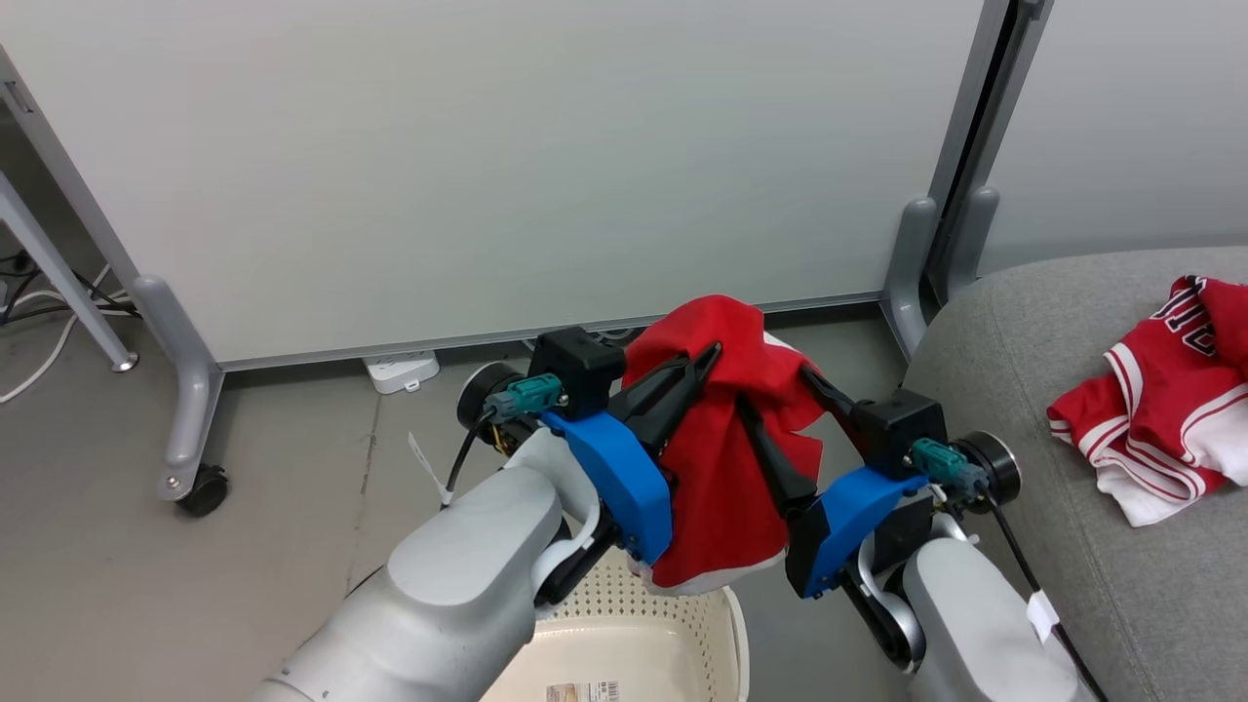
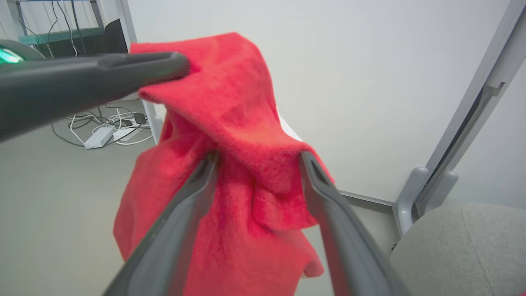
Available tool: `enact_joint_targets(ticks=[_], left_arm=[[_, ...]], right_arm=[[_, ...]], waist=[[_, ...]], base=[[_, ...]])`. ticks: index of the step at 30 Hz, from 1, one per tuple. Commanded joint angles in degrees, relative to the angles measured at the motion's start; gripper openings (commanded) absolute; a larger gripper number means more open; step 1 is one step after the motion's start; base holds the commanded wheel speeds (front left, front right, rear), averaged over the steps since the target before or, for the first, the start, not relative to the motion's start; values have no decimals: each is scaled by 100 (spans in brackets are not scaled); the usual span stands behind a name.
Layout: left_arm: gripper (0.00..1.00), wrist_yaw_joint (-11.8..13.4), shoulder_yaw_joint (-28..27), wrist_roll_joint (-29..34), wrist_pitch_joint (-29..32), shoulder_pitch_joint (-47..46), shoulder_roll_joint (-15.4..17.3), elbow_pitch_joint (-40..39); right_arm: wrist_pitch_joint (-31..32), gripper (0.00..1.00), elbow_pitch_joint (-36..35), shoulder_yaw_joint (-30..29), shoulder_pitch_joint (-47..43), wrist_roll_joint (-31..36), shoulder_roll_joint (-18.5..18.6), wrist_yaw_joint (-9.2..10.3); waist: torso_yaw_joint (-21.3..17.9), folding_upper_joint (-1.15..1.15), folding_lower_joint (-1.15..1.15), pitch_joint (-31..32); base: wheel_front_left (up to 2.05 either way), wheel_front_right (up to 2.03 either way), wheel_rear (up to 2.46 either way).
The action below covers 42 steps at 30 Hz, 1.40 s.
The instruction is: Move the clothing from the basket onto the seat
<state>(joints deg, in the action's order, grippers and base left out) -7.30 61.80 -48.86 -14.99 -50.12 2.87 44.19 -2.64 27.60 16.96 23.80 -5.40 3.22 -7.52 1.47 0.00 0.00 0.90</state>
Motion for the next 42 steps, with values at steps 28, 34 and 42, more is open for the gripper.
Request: enact_joint_targets(ticks=[28, 34, 42], left_arm=[[0, -23, 361, -249, -29, -18, 7, -103], [0, -23, 337, -232, -29, -4, 7, -96], [0, -23, 286, -194, -29, 24, 7, -81]], right_arm=[[-595, 0, 1724, 558, 1158, -749, -37, 6], [-644, 0, 1823, 587, 1187, -809, -38, 6], [-723, 0, 1914, 640, 1217, -863, -38, 6]], waist=[[-40, 0, 0, -26], [-62, 0, 0, -25], [-78, 0, 0, -8]], base=[[0, 0, 0], [0, 0, 0], [0, 0, 0]])
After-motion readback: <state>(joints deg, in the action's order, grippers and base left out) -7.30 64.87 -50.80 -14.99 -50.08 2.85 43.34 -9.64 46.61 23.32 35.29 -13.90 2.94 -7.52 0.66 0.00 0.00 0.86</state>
